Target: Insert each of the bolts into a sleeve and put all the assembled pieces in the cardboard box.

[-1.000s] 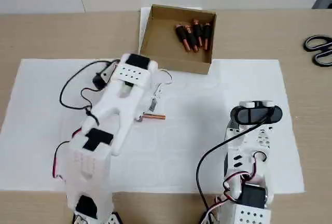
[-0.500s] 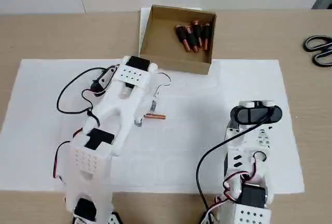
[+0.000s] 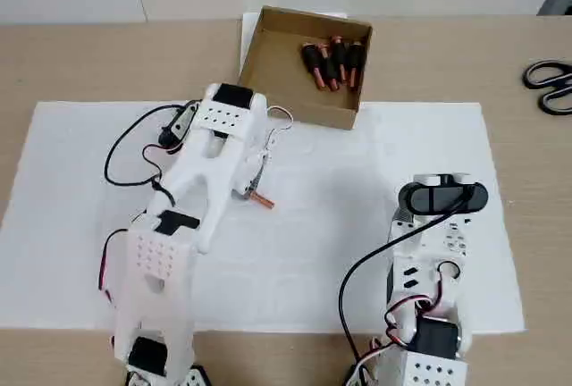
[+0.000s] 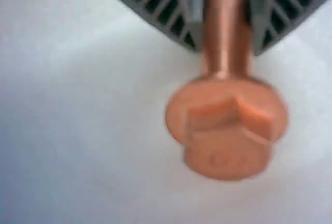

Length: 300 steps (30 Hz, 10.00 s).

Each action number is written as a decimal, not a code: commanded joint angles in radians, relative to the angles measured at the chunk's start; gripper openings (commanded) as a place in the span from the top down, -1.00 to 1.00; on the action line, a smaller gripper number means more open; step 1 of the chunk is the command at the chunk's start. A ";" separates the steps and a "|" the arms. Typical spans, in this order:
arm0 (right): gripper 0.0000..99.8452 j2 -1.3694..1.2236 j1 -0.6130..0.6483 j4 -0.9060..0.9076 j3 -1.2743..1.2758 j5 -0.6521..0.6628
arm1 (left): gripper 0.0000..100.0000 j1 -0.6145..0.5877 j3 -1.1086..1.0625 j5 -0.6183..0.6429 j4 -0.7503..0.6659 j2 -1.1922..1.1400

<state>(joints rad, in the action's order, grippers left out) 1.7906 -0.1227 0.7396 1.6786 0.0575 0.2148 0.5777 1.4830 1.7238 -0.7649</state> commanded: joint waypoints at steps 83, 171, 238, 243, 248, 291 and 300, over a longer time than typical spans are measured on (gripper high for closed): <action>0.99 0.019 0.430 -0.553 0.005 0.000 | 0.99 0.442 -0.298 -1.132 -0.600 1.043; 0.99 0.019 0.479 -0.673 0.005 0.000 | 0.58 0.425 -0.954 -1.079 -0.835 1.361; 0.99 -1.385 0.278 -0.458 -1.031 0.000 | 0.99 -0.077 -2.153 -1.346 -1.249 2.578; 0.99 -1.681 0.294 -0.536 -1.284 0.000 | 0.99 -0.077 -2.153 -1.346 -1.249 2.578; 0.99 -1.923 0.325 -0.539 -1.554 0.002 | 0.99 -0.077 -2.153 -1.346 -1.249 2.578; 0.54 -2.990 0.420 -0.401 -2.602 0.233 | 0.99 -0.078 -2.199 -1.346 -1.250 2.578; 0.56 -2.884 0.420 -0.260 -2.602 0.229 | 0.99 -0.083 -2.195 -1.346 -1.250 2.578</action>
<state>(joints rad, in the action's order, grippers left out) -1.1861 0.2839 0.3790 -0.9145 0.2800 0.1412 -1.6256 0.1358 0.4994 1.8006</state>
